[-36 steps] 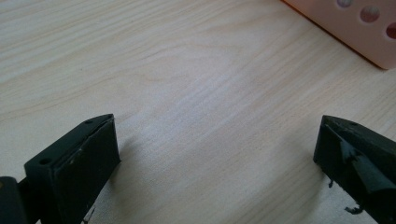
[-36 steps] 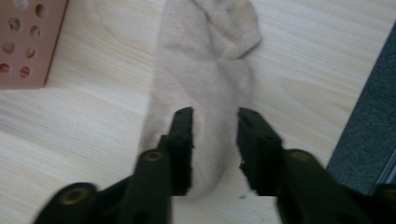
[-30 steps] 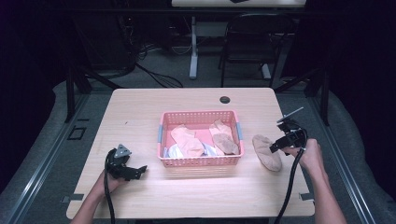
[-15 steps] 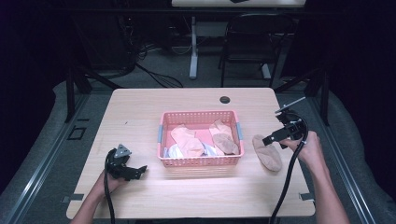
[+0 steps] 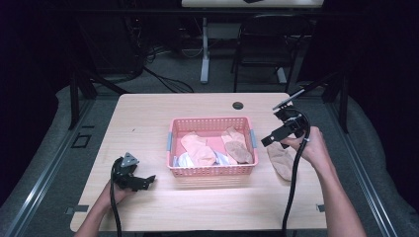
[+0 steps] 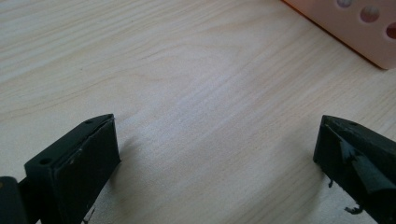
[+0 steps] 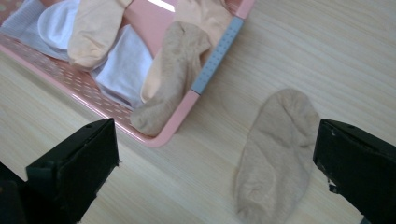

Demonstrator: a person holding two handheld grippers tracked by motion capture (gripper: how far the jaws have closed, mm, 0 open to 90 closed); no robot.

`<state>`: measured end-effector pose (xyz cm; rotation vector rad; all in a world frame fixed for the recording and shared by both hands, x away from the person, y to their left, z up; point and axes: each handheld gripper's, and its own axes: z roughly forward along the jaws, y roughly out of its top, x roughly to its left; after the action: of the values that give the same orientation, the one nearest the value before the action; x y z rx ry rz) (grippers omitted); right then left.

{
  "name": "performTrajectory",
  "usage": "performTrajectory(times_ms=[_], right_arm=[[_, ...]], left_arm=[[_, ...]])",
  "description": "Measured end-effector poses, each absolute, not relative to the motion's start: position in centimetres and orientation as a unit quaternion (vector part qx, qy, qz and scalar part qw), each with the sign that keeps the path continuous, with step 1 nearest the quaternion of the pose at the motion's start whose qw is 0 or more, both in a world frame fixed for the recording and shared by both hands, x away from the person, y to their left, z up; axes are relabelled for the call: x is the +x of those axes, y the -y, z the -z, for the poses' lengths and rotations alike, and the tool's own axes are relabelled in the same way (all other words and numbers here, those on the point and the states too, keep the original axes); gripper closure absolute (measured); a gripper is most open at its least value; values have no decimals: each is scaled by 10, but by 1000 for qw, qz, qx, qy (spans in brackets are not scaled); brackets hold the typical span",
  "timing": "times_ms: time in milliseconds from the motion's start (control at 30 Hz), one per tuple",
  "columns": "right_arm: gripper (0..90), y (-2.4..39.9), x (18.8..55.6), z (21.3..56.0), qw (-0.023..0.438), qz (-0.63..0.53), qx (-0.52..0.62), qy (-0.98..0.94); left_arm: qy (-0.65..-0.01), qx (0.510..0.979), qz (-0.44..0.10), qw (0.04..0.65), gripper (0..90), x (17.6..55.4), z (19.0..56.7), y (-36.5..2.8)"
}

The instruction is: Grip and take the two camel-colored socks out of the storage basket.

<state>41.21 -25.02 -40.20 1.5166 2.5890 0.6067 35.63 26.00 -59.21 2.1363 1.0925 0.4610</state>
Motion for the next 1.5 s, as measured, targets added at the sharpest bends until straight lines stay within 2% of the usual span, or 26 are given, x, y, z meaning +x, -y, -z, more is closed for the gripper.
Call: performTrajectory(times_ms=[800, 933, 1000, 1200, 1500], right_arm=[[38, 172, 435, 418, 9, -185, 437, -880], [63, 161, 437, 424, -9, -190, 426, -884], [115, 155, 440, 432, -15, -183, 422, -888], [191, 150, 444, 446, -25, -167, 426, -889], [336, 149, 448, 470, -19, -124, 430, -894]], left_arm=[[-420, 822, -177, 342, 0, 356, 592, -260], [-420, 822, -177, 342, 0, 356, 592, -260], [-420, 822, -177, 342, 0, 356, 592, -260], [-420, 822, -177, 342, 0, 356, 592, -260], [-420, 822, -177, 342, 0, 356, 592, -260]])
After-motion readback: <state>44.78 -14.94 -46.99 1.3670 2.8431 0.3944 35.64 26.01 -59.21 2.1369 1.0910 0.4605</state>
